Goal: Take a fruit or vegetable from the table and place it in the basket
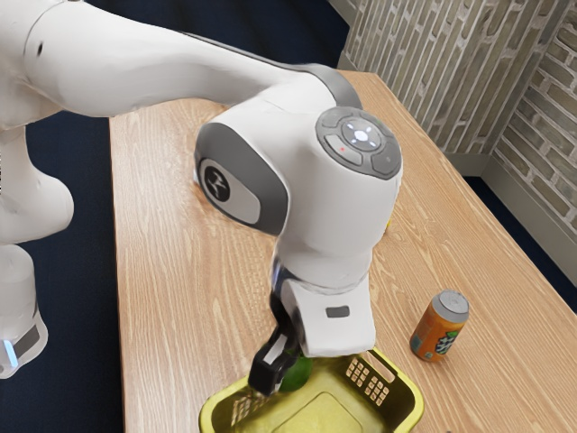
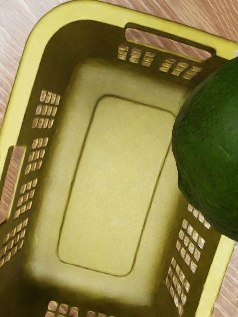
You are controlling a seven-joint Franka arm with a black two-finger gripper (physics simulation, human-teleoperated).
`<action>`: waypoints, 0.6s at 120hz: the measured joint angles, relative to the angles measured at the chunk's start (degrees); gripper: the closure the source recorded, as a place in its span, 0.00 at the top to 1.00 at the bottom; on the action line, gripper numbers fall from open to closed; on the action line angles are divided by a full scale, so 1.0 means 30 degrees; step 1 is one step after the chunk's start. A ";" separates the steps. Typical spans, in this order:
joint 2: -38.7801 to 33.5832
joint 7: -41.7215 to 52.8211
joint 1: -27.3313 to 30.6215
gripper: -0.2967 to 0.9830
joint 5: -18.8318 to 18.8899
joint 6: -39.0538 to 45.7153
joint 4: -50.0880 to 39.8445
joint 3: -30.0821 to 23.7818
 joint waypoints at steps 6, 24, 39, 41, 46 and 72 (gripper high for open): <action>0.0213 -0.0107 0.0311 0.48 -0.0035 0.0508 -0.0424 0.0343; 0.0366 -0.0403 0.0051 0.47 -0.0102 0.1751 -0.1218 0.0519; 0.0710 -0.0568 0.0027 0.48 -0.0052 0.2899 -0.2354 0.1017; 0.0799 -0.0558 0.0042 0.48 -0.0055 0.3226 -0.2653 0.1192; 0.1013 -0.0533 0.0146 0.47 -0.0069 0.3967 -0.3122 0.1517; 0.1839 -0.0519 0.0160 0.47 -0.0570 0.6372 -0.3744 0.1777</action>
